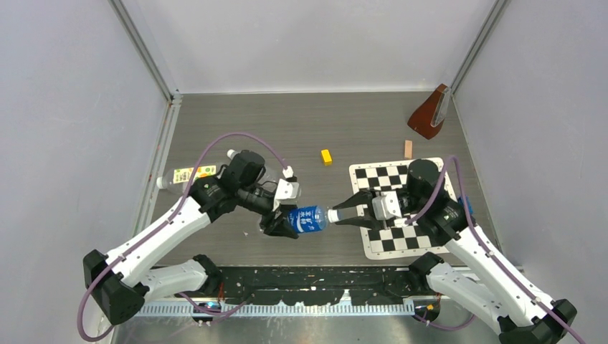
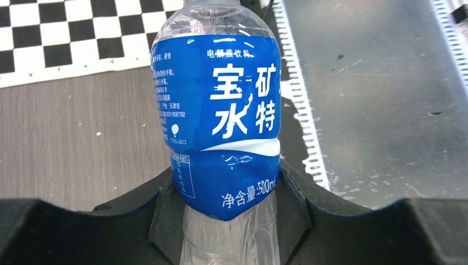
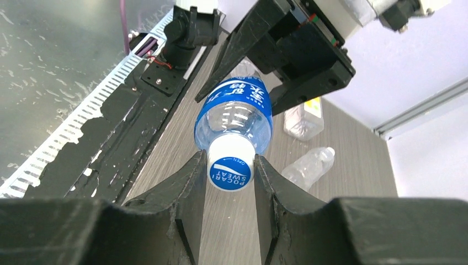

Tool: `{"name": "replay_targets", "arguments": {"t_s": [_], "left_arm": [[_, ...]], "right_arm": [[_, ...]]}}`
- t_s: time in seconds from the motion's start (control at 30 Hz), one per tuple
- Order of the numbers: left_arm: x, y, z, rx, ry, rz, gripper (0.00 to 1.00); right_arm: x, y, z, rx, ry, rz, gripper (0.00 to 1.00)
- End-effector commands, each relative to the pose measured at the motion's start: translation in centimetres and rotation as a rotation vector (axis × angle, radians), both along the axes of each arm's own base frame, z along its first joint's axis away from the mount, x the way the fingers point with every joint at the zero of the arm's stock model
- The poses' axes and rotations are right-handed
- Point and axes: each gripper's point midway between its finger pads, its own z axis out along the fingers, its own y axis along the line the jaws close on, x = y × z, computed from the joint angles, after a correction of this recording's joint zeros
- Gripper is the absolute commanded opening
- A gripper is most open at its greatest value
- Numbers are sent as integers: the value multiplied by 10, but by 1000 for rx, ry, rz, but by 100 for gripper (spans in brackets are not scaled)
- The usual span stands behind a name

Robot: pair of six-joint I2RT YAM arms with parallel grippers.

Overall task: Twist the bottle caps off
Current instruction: Unscrew the bottle cap from the plastic bottle.

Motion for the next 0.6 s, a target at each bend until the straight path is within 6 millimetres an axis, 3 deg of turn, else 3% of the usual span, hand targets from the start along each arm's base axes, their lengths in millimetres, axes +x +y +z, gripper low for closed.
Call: {"name": "replay_targets", "arguments": {"t_s": [0.0, 0.23, 0.57], "left_arm": [[-66, 3, 63, -231, 156, -330, 0], [-72, 5, 78, -250, 227, -370, 2], [-65, 3, 93, -202, 377, -345, 3]], "right_arm": [[21, -6, 9, -26, -112, -91, 0], [11, -7, 18, -27, -163, -26, 0], [4, -10, 11, -96, -174, 26, 0]]}}
